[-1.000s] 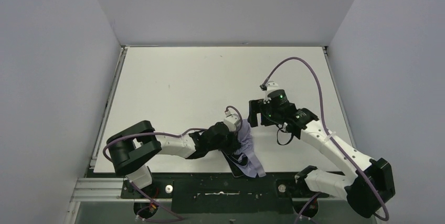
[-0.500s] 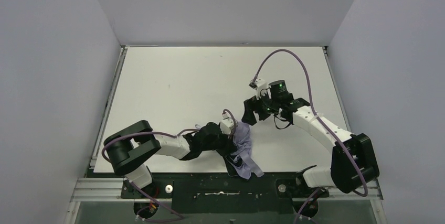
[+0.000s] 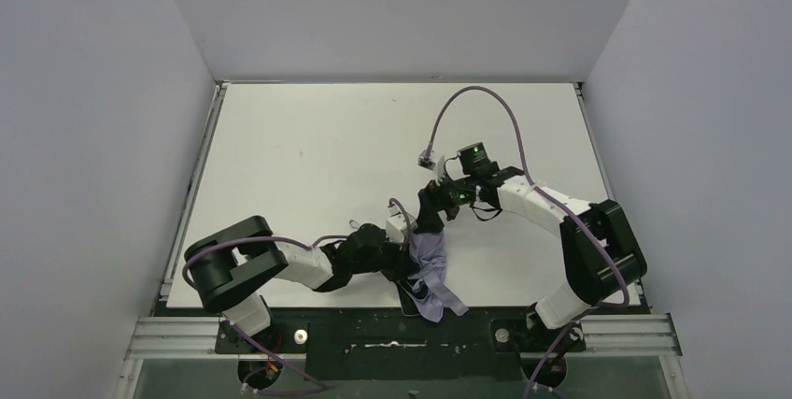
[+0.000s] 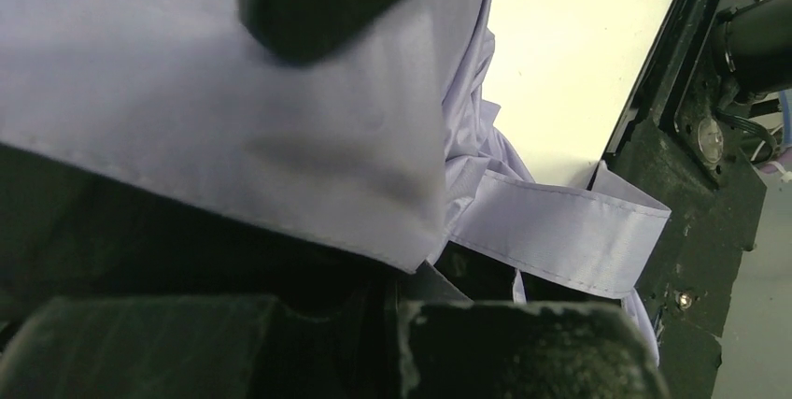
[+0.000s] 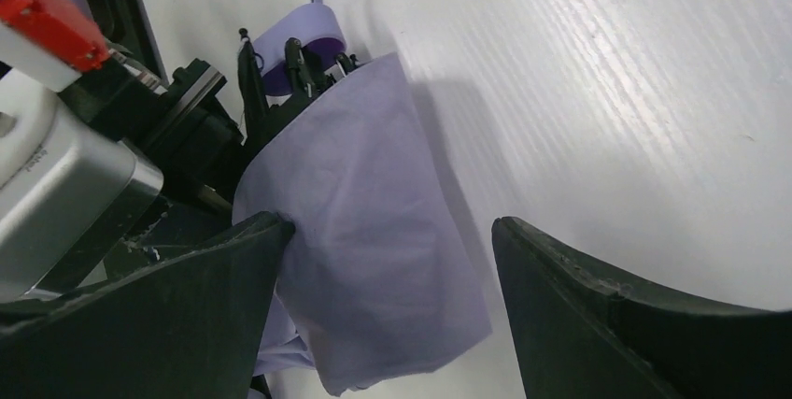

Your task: Put away the umbrella

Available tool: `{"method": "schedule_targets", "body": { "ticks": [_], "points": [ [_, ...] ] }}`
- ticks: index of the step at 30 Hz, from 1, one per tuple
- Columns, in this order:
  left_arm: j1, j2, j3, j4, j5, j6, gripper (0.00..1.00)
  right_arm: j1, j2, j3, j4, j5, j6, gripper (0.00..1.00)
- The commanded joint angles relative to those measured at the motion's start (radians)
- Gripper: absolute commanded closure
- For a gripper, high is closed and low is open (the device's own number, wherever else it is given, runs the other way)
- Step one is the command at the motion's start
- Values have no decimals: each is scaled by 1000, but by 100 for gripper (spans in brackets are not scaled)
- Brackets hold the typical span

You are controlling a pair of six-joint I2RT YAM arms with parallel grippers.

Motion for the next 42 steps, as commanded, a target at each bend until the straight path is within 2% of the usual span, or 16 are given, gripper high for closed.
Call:
{"method": "schedule_targets", "body": {
  "ticks": [1,5,11,14,16,21,22,24,27,31,38,42],
  "points": [
    [-6,46,-86,-197,5,-25,100,46,20,66,-83,-44,-111,16],
    [-5,25,-109,-188,-9,-54,100,70,53,91,-204,-39,-202,18],
    [-5,-16,-156,-156,-42,-109,100,89,77,98,-275,-4,-255,24],
    [-7,-51,-179,-152,-65,-134,100,104,107,134,-333,20,-284,36],
    [-7,-85,-195,-157,-89,-153,100,111,115,140,-341,44,-296,47],
    [-10,-169,-214,-181,-114,-181,100,136,116,133,-310,101,-285,59],
    [-17,-187,-212,-196,-118,-184,99,142,112,132,-292,105,-276,61],
    [-35,-233,-204,-235,-138,-190,89,162,96,123,-245,127,-255,65],
    [-60,-349,-204,-304,-168,-219,73,176,66,91,-171,169,-228,66],
    [-68,-604,-232,-426,-228,-261,55,177,42,56,-95,194,-241,66],
    [-61,-1142,-200,-904,-391,-284,46,233,-41,-13,-31,272,-419,69],
    [-31,-1283,-157,-1051,-445,-262,42,265,-81,-46,-17,306,-518,71]
  ]
}}
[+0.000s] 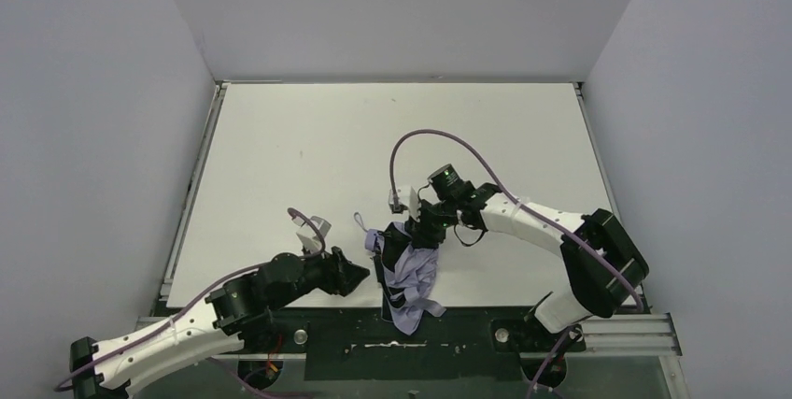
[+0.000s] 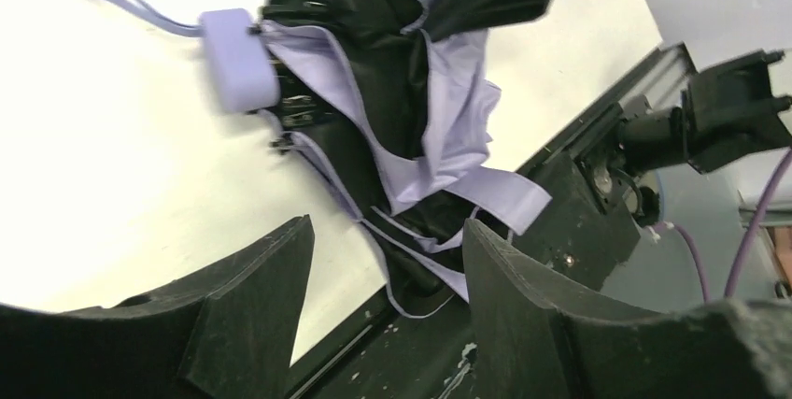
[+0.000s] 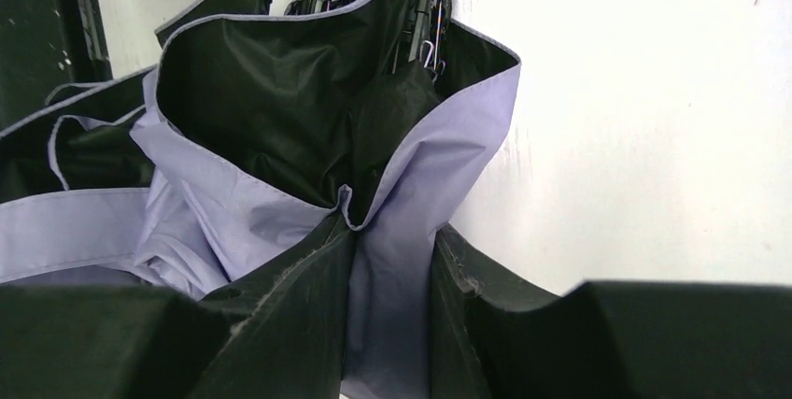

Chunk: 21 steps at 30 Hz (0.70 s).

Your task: Put away the umbrella

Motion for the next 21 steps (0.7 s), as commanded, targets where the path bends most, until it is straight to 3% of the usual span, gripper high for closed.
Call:
{"method": "schedule_targets", "body": {
  "ticks": [1,5,11,17,21],
  "points": [
    [42,-86,84,-244,-98,18,41,38,-65,-42,83,106,-183,71],
    [114,-21,151,-245,-43,83,40,93,-114,-99,141,230,-290,72],
    [269,181,299,-230,65,230,38,126,-163,-217,375,426,-421,73],
    [473,348,390,-105,342,325,33,161,-191,-184,288,384,-456,72],
    [528,491,507,-114,444,402,33,167,-228,-196,271,345,-420,72]
  ]
}}
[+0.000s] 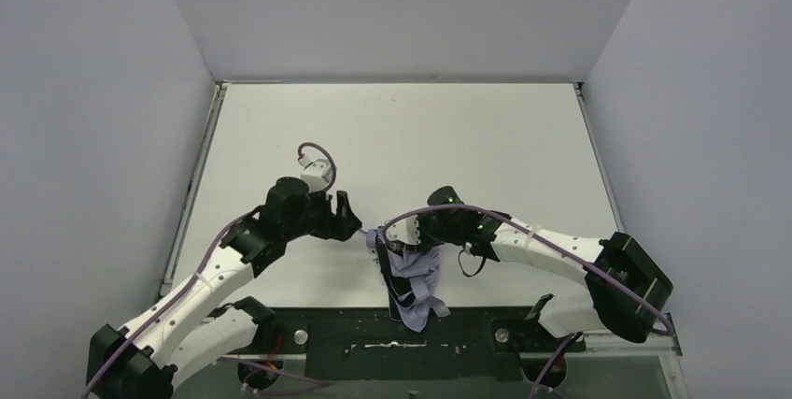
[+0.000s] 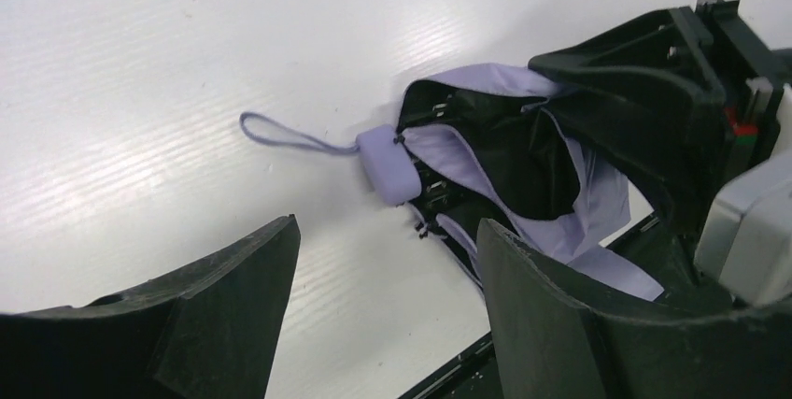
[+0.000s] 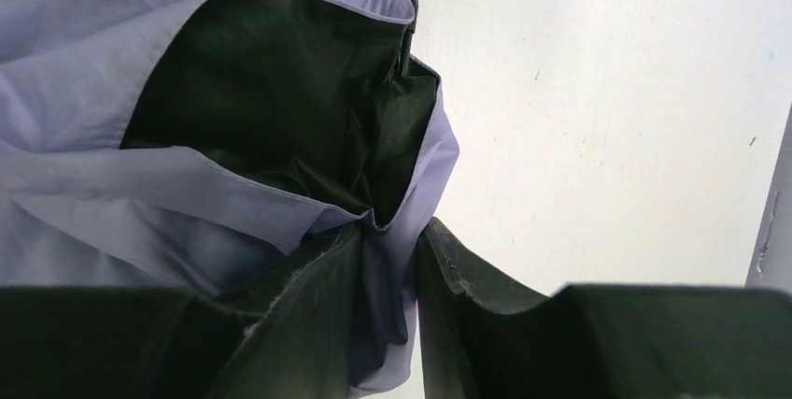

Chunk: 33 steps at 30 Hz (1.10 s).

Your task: Put away the umbrella

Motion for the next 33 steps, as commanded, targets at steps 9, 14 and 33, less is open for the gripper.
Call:
{"method": "schedule_targets", "body": {
  "ticks": [9,14,33],
  "points": [
    [-81,73,-64,396,286,-88,39,4,-98,-7,23,-86,118,70],
    [-295,94,-91,472,15,-152,37,4,-102,-13,42,-96,150,69],
    [-375,486,-308,1042,-41,-348,80,-3,-133,-21,40,-128,205,68]
  ]
}}
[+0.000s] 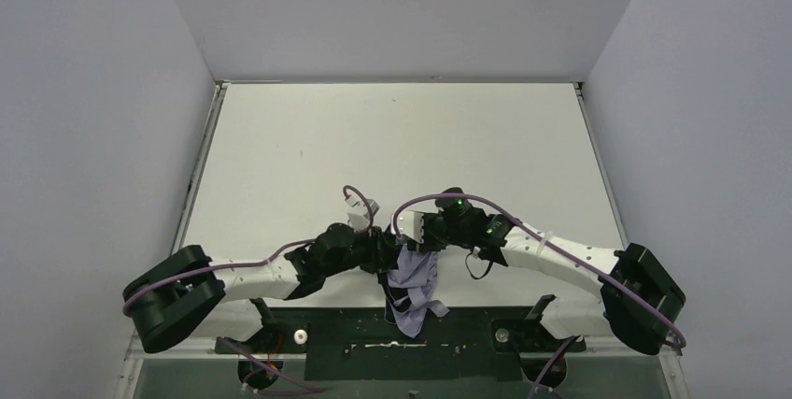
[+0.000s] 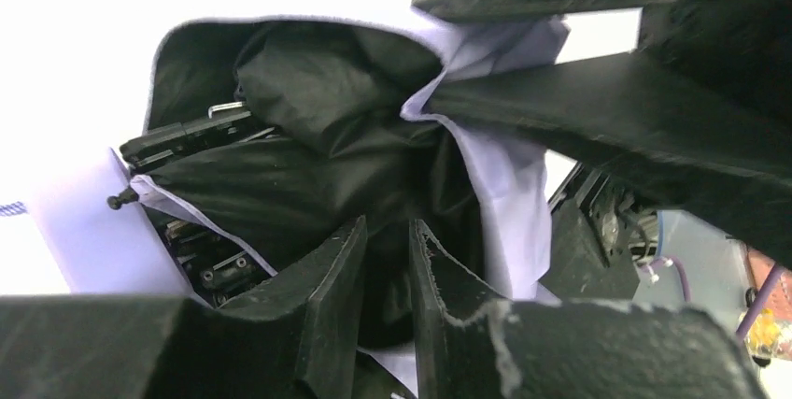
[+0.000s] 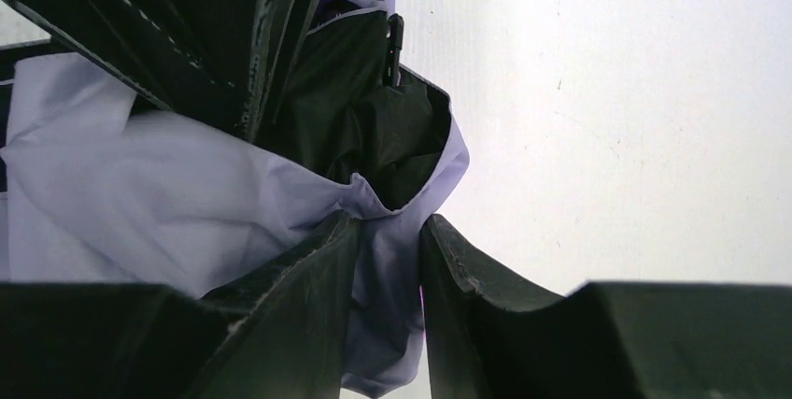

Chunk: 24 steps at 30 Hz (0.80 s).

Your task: Put away the umbrella

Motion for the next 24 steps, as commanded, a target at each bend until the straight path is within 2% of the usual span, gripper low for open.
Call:
{"method": "schedule_targets", "body": {
  "ticks": [1,5,12,18,21,24],
  "points": [
    [-44,88,-48,190,-24,-49,81,-8,-40,19,28,-52,22,67],
    [-83,154,-74,205,-63,-50,85,-12,-47,45,-15,-71,39,61],
    [-86,251,-100,227,-97,-63,90,-57,-51,172,-170,-130,147,37],
    [-100,304,-99,235,-110,-40,92,-180,0,314,-296,-211,310,9],
    [-106,322,-92,235,-115,-29,93,-222,66,416,-417,-224,318,2],
    [-113,331,-92,236,-123,-20,94,-252,125,454,-489,-251,305,0]
  ]
}}
